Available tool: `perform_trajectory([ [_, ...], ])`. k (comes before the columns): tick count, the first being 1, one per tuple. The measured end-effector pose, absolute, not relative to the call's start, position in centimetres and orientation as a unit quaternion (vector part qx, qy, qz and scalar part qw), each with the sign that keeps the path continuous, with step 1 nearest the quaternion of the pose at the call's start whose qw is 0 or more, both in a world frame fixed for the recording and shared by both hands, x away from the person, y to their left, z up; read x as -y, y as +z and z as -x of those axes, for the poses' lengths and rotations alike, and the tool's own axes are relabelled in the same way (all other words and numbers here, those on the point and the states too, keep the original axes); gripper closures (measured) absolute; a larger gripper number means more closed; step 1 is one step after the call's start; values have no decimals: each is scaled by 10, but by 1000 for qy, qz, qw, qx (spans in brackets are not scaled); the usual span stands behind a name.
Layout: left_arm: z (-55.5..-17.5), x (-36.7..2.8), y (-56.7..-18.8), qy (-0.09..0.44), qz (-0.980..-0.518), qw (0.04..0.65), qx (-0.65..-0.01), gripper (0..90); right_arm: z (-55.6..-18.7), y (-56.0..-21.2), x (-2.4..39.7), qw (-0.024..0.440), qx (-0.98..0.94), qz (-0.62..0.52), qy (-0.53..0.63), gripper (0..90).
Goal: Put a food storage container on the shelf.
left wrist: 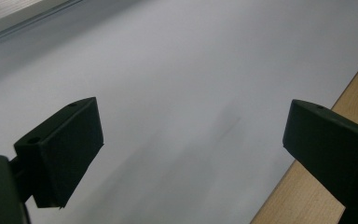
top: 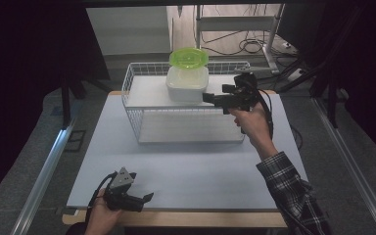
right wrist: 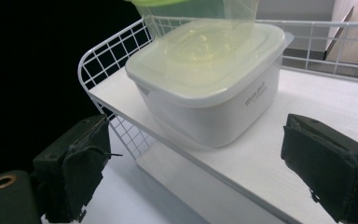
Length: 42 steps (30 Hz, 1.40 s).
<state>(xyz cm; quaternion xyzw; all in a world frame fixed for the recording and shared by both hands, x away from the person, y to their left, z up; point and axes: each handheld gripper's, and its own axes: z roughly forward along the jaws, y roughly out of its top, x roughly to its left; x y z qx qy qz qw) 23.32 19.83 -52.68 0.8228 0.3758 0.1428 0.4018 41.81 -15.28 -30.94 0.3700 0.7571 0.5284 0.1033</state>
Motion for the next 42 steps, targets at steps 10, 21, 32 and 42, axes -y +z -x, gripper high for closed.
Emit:
perform_trajectory([
  [10,-233,-198,-527,141,-824,401,-374,45,-410,-320,158,100,-764,-364,523,83],
  [21,-233,-198,-527,141,-826,399,-373,45,-399,-330,161,98,-772,-358,516,77],
  [32,-233,-198,-527,140,-824,404,-372,44,-389,-344,165,92,-781,-353,508,68],
  [42,-233,-198,-527,138,-824,405,-371,44,-378,-353,164,107,-792,-343,494,46],
])
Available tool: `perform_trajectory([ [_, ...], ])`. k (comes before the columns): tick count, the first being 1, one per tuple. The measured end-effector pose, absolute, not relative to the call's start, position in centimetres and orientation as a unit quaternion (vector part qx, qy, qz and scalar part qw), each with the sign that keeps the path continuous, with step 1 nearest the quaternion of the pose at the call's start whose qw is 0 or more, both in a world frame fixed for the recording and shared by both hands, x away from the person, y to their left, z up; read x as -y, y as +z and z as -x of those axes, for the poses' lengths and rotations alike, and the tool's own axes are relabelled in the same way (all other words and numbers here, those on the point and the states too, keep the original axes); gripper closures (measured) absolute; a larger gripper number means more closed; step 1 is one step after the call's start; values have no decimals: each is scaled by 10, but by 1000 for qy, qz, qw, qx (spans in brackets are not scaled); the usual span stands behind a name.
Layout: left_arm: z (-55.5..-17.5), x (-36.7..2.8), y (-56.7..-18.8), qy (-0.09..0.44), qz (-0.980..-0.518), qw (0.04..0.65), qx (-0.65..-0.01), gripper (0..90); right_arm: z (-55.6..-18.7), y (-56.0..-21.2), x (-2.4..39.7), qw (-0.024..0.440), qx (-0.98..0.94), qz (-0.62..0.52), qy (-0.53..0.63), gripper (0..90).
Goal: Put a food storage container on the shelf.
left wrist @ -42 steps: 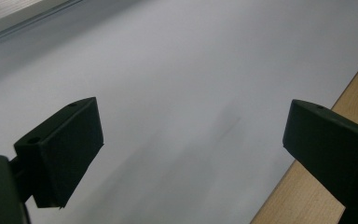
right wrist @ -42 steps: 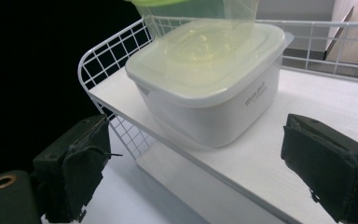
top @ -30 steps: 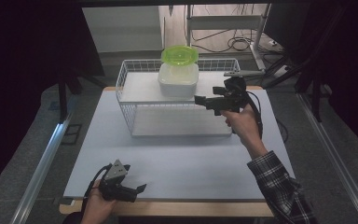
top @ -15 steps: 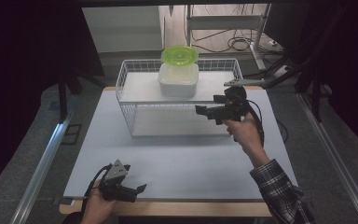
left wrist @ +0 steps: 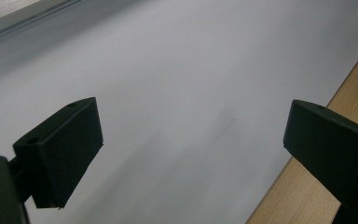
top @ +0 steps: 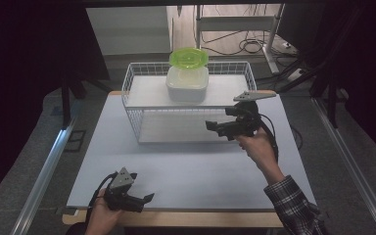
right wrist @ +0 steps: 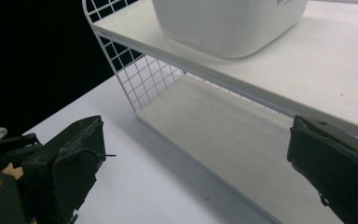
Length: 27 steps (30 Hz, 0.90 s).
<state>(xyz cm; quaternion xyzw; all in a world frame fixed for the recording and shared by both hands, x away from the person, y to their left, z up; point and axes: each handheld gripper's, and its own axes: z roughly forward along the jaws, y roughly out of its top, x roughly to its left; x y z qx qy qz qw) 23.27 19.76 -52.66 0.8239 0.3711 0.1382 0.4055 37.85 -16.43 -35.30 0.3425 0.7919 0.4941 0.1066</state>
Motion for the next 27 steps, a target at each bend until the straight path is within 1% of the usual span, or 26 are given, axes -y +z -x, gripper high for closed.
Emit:
perform_trajectory([
  [27,-233,-198,-527,134,-825,406,-369,44,-360,-389,168,111,-807,-334,474,37],
])
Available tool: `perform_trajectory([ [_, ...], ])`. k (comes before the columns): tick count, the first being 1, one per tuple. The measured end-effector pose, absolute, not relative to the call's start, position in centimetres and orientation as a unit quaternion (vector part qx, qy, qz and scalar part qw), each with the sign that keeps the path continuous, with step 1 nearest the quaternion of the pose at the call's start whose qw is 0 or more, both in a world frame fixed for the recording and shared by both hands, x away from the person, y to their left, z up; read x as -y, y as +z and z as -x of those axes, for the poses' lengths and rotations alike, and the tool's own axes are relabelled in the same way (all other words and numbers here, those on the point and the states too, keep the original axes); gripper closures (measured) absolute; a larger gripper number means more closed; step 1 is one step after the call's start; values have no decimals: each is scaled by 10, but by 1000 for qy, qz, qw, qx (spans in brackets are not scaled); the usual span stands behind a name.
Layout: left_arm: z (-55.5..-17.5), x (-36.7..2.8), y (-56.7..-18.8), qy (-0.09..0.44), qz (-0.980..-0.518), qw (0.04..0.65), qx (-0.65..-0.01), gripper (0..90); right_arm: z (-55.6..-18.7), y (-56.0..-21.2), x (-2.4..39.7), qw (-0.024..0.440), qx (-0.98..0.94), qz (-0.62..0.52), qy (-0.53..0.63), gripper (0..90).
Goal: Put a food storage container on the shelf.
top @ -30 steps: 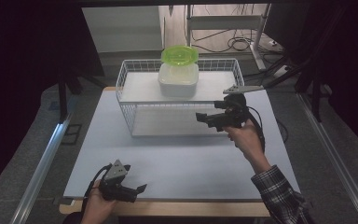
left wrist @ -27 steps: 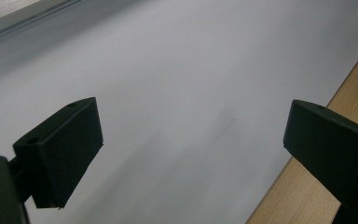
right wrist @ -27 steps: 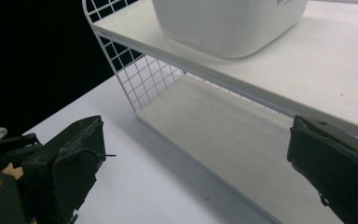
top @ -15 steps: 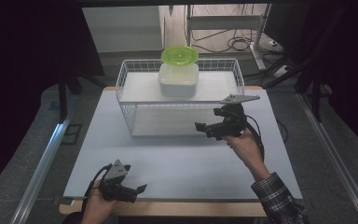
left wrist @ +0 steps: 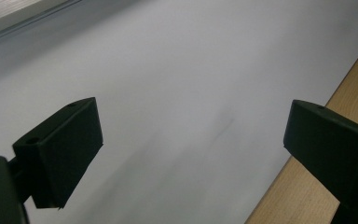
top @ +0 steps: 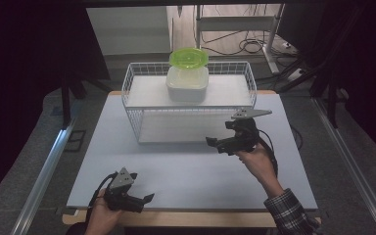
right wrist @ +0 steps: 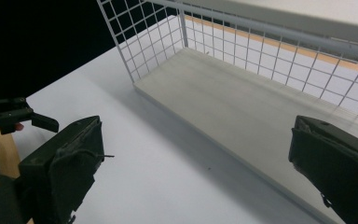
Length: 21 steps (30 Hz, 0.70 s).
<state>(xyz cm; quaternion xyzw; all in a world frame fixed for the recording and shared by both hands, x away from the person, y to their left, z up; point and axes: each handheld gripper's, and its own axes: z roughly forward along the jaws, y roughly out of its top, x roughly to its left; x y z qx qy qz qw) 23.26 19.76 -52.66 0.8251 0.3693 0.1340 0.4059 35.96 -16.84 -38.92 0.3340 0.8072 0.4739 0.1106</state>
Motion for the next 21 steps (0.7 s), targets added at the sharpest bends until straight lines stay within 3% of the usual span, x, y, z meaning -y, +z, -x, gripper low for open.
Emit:
perform_trajectory([
  [21,-232,-197,-526,132,-825,409,-367,47,-336,-424,187,124,-810,-340,461,1],
])
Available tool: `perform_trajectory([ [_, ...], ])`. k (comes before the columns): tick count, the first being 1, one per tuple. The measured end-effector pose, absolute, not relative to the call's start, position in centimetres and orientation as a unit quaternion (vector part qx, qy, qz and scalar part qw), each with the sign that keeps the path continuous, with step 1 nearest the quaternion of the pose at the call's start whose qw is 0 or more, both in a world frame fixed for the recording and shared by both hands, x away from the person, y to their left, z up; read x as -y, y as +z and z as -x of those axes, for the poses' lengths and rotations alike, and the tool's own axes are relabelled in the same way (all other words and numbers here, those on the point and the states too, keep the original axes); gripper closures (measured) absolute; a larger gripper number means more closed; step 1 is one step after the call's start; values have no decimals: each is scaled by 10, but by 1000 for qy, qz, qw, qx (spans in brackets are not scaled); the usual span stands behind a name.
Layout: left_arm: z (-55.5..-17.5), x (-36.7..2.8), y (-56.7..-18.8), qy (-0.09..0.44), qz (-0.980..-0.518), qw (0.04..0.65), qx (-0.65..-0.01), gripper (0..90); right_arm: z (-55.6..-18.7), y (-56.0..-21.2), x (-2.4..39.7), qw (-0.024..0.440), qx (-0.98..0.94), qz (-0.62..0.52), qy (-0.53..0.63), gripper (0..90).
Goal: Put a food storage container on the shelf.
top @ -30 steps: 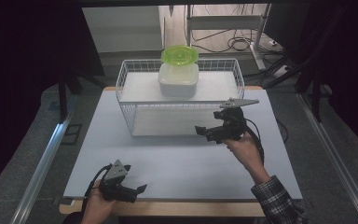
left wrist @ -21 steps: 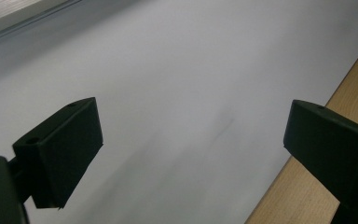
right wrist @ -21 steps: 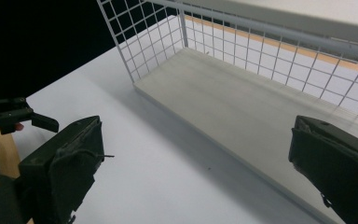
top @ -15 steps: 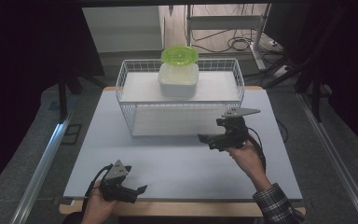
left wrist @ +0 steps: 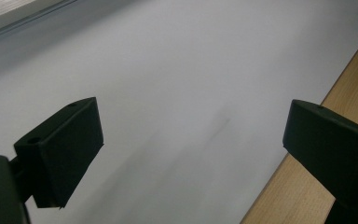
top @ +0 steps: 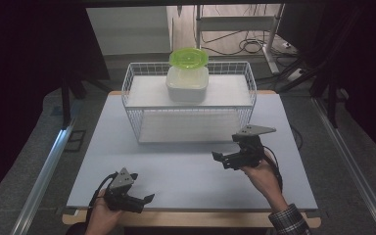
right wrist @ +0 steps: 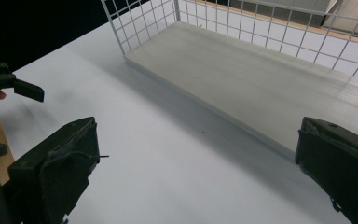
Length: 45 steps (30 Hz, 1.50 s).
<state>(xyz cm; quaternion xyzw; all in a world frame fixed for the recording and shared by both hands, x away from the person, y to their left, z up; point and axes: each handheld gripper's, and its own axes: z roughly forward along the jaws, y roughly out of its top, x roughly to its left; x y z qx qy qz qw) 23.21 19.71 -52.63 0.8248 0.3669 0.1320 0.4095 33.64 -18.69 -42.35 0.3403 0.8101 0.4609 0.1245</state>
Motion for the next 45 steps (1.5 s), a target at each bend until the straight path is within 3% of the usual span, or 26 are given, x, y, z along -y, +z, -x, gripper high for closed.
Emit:
perform_trajectory([
  [26,-232,-195,-528,129,-830,408,-357,40,-307,-471,213,142,-813,-357,437,3],
  [45,-232,-193,-530,120,-836,404,-351,39,-290,-500,209,142,-839,-350,392,2],
])
